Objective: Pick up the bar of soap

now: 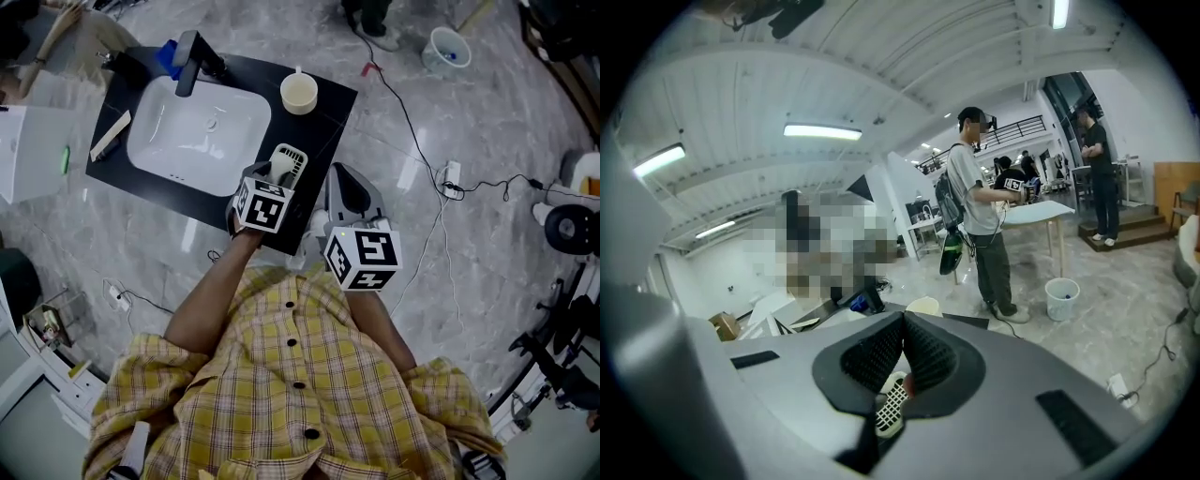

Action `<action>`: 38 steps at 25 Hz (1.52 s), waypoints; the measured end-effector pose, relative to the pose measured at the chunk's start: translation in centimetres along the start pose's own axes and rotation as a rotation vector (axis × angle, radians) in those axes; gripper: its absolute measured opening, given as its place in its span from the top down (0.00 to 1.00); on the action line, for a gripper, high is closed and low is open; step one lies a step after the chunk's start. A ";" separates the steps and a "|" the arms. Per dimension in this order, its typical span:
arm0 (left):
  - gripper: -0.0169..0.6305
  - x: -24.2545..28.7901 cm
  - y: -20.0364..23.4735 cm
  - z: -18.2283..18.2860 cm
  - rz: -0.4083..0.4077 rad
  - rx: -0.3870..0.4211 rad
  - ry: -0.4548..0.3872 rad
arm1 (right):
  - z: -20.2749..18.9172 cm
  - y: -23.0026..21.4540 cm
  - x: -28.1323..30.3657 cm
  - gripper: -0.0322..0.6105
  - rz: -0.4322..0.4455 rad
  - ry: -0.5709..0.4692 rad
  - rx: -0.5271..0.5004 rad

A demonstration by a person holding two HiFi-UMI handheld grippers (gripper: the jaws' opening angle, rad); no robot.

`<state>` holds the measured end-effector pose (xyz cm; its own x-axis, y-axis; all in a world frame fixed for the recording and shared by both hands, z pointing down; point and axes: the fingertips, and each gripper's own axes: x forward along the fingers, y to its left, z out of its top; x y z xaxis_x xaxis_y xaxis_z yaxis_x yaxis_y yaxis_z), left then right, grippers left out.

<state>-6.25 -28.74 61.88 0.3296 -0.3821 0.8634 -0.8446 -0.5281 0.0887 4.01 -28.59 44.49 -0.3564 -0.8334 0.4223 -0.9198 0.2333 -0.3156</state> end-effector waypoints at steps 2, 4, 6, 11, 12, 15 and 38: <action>0.67 -1.1 0.0 0.6 0.002 -0.016 -0.036 | 0.2 0.5 -0.2 0.92 0.010 -0.006 -0.010; 0.67 -2.2 -0.1 1.1 0.005 -0.029 -0.072 | 0.4 1.0 -0.4 0.92 0.016 -0.012 -0.019; 0.67 -3.3 -0.1 2.0 0.011 -0.041 -0.115 | 0.8 1.5 -0.6 0.92 0.022 -0.021 -0.031; 0.67 -7.3 0.5 5.3 0.035 -0.050 -0.278 | 2.0 2.7 -0.9 0.92 0.028 -0.057 -0.065; 0.67 -8.5 0.5 5.9 0.041 -0.050 -0.310 | 2.3 3.0 -1.0 0.92 0.027 -0.063 -0.070; 0.67 -12.0 0.5 8.2 0.046 -0.050 -0.422 | 3.5 3.7 -1.3 0.92 0.029 -0.090 -0.093; 0.67 -33.2 1.0 15.4 0.227 -0.028 -1.156 | 11.4 11.0 -4.2 0.92 0.091 -0.338 -0.240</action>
<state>-11.58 -28.27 25.64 0.3448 -0.9332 -0.1010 -0.9374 -0.3479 0.0143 -2.73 -28.23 29.57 -0.4011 -0.9119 0.0868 -0.9133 0.3907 -0.1152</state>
